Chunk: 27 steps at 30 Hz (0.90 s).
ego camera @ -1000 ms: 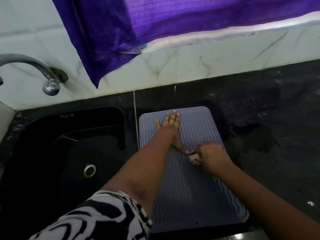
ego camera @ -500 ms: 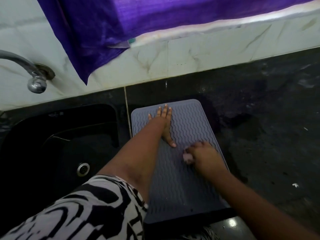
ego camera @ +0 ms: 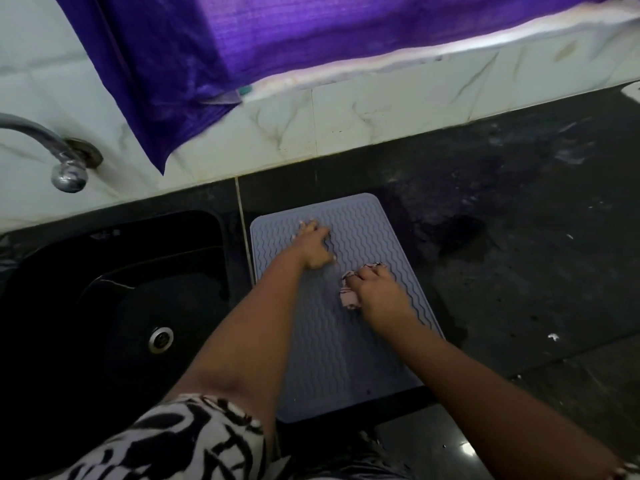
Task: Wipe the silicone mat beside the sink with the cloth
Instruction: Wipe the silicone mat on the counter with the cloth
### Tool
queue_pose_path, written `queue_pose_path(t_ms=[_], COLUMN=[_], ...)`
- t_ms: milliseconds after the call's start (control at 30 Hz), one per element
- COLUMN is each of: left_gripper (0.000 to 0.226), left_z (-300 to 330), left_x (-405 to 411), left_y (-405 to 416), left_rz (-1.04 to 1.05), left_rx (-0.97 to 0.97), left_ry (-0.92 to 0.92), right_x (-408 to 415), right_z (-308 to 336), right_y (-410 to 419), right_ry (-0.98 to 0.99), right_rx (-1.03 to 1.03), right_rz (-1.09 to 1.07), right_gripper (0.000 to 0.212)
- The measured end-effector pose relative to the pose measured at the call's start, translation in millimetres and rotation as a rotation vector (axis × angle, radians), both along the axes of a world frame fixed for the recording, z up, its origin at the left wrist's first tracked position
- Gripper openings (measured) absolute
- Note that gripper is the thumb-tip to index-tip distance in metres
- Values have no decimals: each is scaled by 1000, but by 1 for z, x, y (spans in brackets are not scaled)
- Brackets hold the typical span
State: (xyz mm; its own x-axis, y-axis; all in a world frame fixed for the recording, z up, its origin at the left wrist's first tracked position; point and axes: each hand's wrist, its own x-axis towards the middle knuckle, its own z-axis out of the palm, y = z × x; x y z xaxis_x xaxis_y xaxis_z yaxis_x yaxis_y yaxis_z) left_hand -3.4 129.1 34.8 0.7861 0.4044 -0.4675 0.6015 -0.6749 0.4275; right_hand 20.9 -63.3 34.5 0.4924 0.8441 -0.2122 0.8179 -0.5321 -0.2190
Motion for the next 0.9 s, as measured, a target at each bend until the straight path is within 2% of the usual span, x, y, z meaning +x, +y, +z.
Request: queue_pose_path(t_ms=[67, 200, 367, 800, 900], left_gripper=[80, 79, 80, 81, 82], left_z=[-8, -23, -21, -15, -11], left_x=[-8, -17, -13, -14, -15], left_y=[-21, -45, -41, -47, -48], left_rz=[-5, -33, -59, -41, -43], left_rx=[74, 183, 165, 176, 172], left_ry=[-26, 45, 139, 154, 149], right_x=[1, -1, -14, -71, -81], right_z=[-2, 7, 9, 26, 25], right_y=[-4, -3, -28, -123, -139], right_ry=[-9, -18, -28, 12, 14], right_rx=[13, -14, -53, -165, -130], right_rz=[21, 11, 22, 63, 60], right_gripper=[47, 49, 44, 52, 51])
